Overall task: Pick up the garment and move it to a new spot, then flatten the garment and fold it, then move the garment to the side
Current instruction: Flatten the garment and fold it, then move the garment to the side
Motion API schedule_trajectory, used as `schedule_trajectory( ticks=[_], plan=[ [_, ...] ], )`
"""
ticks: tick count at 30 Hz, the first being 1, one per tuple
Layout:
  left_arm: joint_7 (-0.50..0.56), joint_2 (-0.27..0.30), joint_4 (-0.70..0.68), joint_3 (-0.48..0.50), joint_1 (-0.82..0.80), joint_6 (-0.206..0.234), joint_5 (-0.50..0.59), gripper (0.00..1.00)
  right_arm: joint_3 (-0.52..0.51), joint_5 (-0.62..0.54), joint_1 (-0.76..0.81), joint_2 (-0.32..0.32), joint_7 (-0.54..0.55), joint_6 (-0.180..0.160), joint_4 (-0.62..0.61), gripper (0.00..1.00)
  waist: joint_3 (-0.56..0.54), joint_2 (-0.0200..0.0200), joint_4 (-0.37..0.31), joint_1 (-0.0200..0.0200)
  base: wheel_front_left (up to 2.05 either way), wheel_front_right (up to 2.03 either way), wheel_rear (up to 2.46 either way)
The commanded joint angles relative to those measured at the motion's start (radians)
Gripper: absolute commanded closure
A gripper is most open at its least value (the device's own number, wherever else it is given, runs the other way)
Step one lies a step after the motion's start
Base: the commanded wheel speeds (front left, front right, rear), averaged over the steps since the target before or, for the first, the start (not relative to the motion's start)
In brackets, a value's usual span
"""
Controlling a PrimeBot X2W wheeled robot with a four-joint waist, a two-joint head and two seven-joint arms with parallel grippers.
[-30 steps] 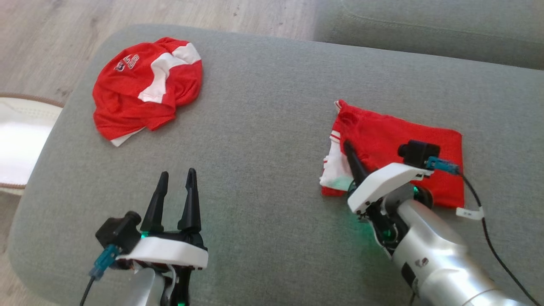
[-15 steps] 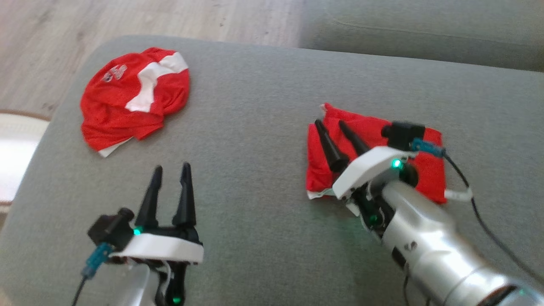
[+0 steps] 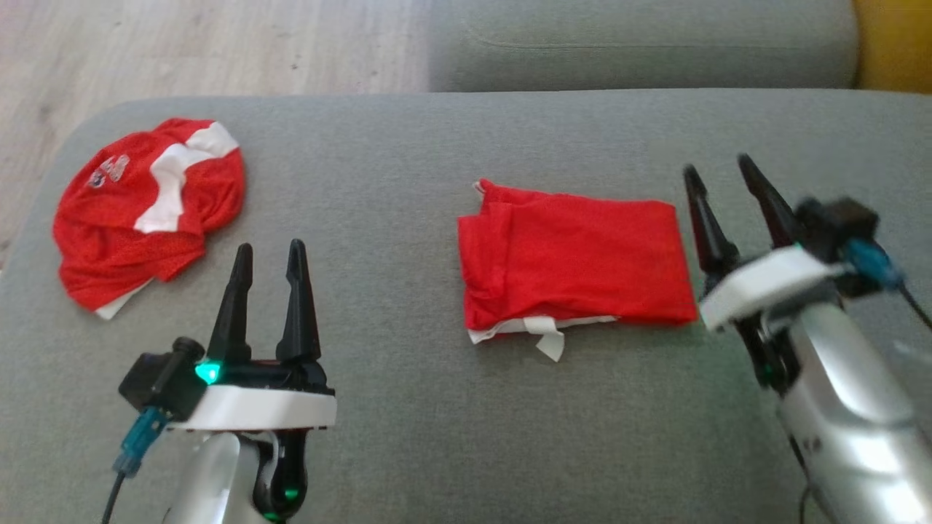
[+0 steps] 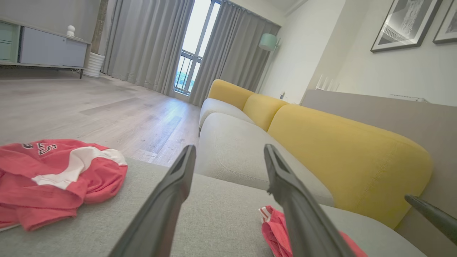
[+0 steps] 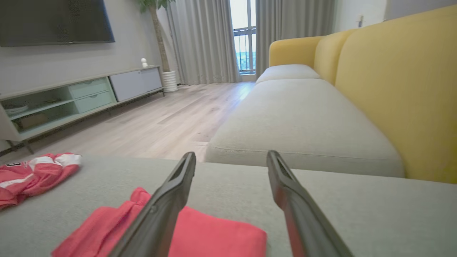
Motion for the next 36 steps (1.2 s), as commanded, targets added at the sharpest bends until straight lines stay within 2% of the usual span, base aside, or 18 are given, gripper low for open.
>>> schedule_trajectory(
  ticks=[1, 4, 7, 11, 16, 28, 32, 36],
  plan=[
    [-0.005, 0.006, -0.041, 0.040, -0.014, -0.006, 0.020, 0.00, -0.030, -0.042, 0.037, 0.004, -0.010, -0.001, -0.075, 0.00, 0.002, 0.0000, -0.021, 0.0000, 0.00, 0.00, 0.00],
    [-0.005, 0.005, -0.044, 0.044, -0.005, -0.006, 0.051, 0.00, -0.122, -0.123, 0.135, 0.019, -0.011, -0.001, -0.177, 0.00, 0.005, 0.0000, -0.041, 0.0000, 0.00, 0.00, 0.00],
    [-0.005, 0.002, -0.046, 0.047, 0.009, -0.006, 0.068, 0.00, -0.204, -0.180, 0.224, 0.065, -0.011, -0.001, -0.269, 0.00, 0.008, 0.0000, -0.055, 0.0000, 0.00, 0.00, 0.00],
    [-0.005, -0.001, -0.048, 0.061, 0.029, -0.006, 0.097, 0.00, -0.256, -0.253, 0.319, 0.114, -0.011, -0.001, -0.361, 0.00, 0.011, 0.0000, -0.067, 0.0000, 0.00, 0.00, 0.00],
    [-0.005, -0.006, -0.045, 0.066, 0.044, -0.006, 0.117, 0.00, -0.291, -0.293, 0.374, 0.153, -0.011, -0.001, -0.406, 0.00, 0.013, 0.0000, -0.068, 0.0000, 0.00, 0.00, 0.00],
    [-0.005, -0.009, -0.042, 0.034, 0.020, -0.006, 0.112, 0.00, -0.331, -0.326, 0.342, 0.168, 0.014, -0.001, -0.394, 0.00, 0.053, 0.0000, -0.034, 0.0000, 0.00, 0.00, 0.00],
    [-0.005, -0.009, -0.036, 0.005, -0.006, -0.006, 0.109, 0.00, -0.347, -0.340, 0.300, 0.170, 0.041, -0.001, -0.340, 0.00, 0.089, 0.0000, -0.009, 0.0000, 0.00, 0.00, 0.00],
    [-0.005, -0.009, -0.008, -0.019, -0.031, -0.006, 0.099, 0.00, -0.357, -0.298, 0.238, 0.171, 0.083, -0.001, -0.240, 0.00, 0.128, 0.0000, 0.018, 0.0000, 0.00, 0.00, 0.00]
  ],
)
